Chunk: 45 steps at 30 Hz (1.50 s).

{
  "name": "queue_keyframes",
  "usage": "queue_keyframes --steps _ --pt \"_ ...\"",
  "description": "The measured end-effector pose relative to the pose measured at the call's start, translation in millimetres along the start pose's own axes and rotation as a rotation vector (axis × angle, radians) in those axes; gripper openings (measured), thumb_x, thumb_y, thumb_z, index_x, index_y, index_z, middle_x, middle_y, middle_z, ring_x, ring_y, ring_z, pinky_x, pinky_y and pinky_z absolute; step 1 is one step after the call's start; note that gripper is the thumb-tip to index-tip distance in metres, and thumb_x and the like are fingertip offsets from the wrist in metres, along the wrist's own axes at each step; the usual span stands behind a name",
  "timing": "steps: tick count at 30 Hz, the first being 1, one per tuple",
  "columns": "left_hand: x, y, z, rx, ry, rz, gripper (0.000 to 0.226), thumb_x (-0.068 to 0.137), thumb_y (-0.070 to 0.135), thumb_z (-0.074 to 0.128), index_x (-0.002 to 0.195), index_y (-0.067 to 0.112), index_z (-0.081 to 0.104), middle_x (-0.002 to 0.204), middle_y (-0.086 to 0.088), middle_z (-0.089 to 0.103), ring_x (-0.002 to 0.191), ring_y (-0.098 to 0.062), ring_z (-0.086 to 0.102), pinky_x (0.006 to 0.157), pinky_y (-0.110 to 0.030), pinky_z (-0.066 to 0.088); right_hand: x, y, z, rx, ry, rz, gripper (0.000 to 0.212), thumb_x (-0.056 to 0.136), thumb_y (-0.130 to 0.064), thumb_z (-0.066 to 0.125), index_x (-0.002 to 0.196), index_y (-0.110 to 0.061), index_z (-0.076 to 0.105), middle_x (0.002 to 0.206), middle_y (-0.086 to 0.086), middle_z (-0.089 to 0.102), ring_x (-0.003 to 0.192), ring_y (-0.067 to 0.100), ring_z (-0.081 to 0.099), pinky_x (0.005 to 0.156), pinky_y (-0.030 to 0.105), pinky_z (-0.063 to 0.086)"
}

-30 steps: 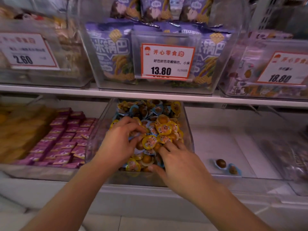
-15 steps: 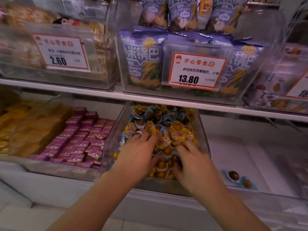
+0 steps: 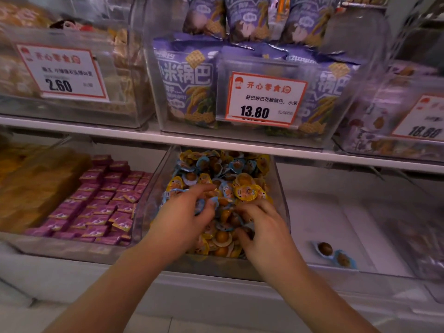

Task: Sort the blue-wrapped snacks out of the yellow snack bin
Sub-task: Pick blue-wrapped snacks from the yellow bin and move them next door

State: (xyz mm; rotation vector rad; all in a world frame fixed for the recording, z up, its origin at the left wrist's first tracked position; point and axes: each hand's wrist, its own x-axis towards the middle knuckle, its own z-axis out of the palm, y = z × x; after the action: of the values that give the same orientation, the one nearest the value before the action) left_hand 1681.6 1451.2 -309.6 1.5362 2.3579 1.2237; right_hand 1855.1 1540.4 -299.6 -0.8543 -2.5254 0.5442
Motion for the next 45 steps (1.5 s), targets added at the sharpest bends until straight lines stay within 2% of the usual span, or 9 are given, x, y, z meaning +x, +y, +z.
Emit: queue_keyframes --steps 3,8,11,14,21,28,35,40,45 --pt "3.5 5.9 1.1 -0.233 0.085 -0.062 0.021 0.097 0.035 0.055 0.115 0.041 0.063 0.084 0.020 0.068 0.074 -0.004 0.065 0.060 -0.023 0.051 1.0 2.9 -7.7 0.107 0.180 -0.025 0.026 0.084 -0.016 0.076 0.109 -0.020 0.070 0.111 -0.009 0.059 0.097 -0.002 0.053 0.087 -0.003 0.033" --pt "3.6 22.5 5.5 -0.429 0.050 -0.109 0.021 0.098 0.029 0.056 0.112 0.043 0.063 0.081 0.005 0.069 0.066 -0.003 0.059 0.059 -0.021 0.046 7.1 5.8 -18.7 0.513 0.241 0.125 0.037 0.084 -0.017 0.076 0.109 -0.042 0.064 0.117 -0.015 0.061 0.107 -0.001 0.061 0.089 0.009 0.047" --pt "-7.2 30.1 7.7 -0.043 -0.063 0.080 0.033 0.090 0.036 0.049 0.121 0.042 0.057 0.112 0.019 0.058 0.095 0.000 0.059 0.078 -0.024 0.050 5.2 6.4 -17.4 0.295 0.209 0.023 0.053 0.084 -0.014 0.075 0.130 -0.035 0.059 0.142 -0.010 0.045 0.126 0.006 0.049 0.109 0.016 0.038" --pt "-11.7 35.4 8.7 0.114 -0.147 0.174 0.031 0.089 0.036 0.045 0.115 0.032 0.063 0.108 0.011 0.057 0.095 -0.012 0.061 0.079 -0.036 0.052 1.1 7.6 -11.6 -0.015 0.082 -0.130 0.062 0.085 -0.007 0.069 0.140 -0.027 0.049 0.157 -0.002 0.023 0.135 0.019 0.042 0.112 0.028 0.040" --pt "-6.8 17.1 -2.0 0.482 -0.308 0.219 0.034 0.097 0.045 0.044 0.131 0.042 0.050 0.116 0.008 0.053 0.102 -0.020 0.062 0.077 -0.040 0.053 0.6 4.3 -14.5 -0.393 -0.197 -0.193 0.023 0.092 -0.018 0.060 0.115 -0.018 0.060 0.116 0.006 0.055 0.110 0.025 0.051 0.087 0.034 0.045" --pt "-9.9 14.9 4.1 0.640 -0.339 0.271 0.055 0.092 0.033 0.047 0.143 0.046 0.030 0.120 0.003 0.045 0.096 -0.024 0.063 0.066 -0.039 0.054 2.1 -8.6 -11.3 -0.341 -0.316 -0.033 0.050 0.092 -0.013 0.061 0.138 -0.012 0.040 0.131 0.011 0.055 0.117 0.030 0.053 0.087 0.035 0.045" --pt "-9.4 12.6 6.0 0.401 -0.266 0.227 0.054 0.092 0.028 0.056 0.134 0.048 0.029 0.120 0.011 0.062 0.104 -0.020 0.063 0.076 -0.040 0.053 -2.3 -10.4 -12.6 -0.110 -0.149 0.061 0.067 0.090 -0.012 0.062 0.147 -0.030 0.032 0.128 0.007 0.056 0.120 0.027 0.053 0.094 0.036 0.049" --pt "-6.8 12.2 8.4 0.307 -0.251 0.205 0.049 0.092 0.027 0.060 0.128 0.044 0.031 0.113 0.009 0.067 0.096 -0.020 0.065 0.074 -0.040 0.054 -3.4 -2.2 -23.3 -0.215 0.135 -0.141 0.068 0.082 -0.004 0.074 0.143 -0.017 0.046 0.117 0.008 0.064 0.108 0.029 0.059 0.082 0.036 0.052" --pt "-5.3 11.3 9.0 0.312 -0.263 0.244 0.030 0.094 0.027 0.055 0.119 0.040 0.043 0.116 0.013 0.064 0.099 -0.016 0.063 0.074 -0.039 0.053 2.7 8.4 -38.7 0.141 0.285 -0.059 0.037 0.094 -0.017 0.065 0.128 -0.029 0.062 0.108 -0.013 0.070 0.099 0.001 0.059 0.081 0.002 0.038"
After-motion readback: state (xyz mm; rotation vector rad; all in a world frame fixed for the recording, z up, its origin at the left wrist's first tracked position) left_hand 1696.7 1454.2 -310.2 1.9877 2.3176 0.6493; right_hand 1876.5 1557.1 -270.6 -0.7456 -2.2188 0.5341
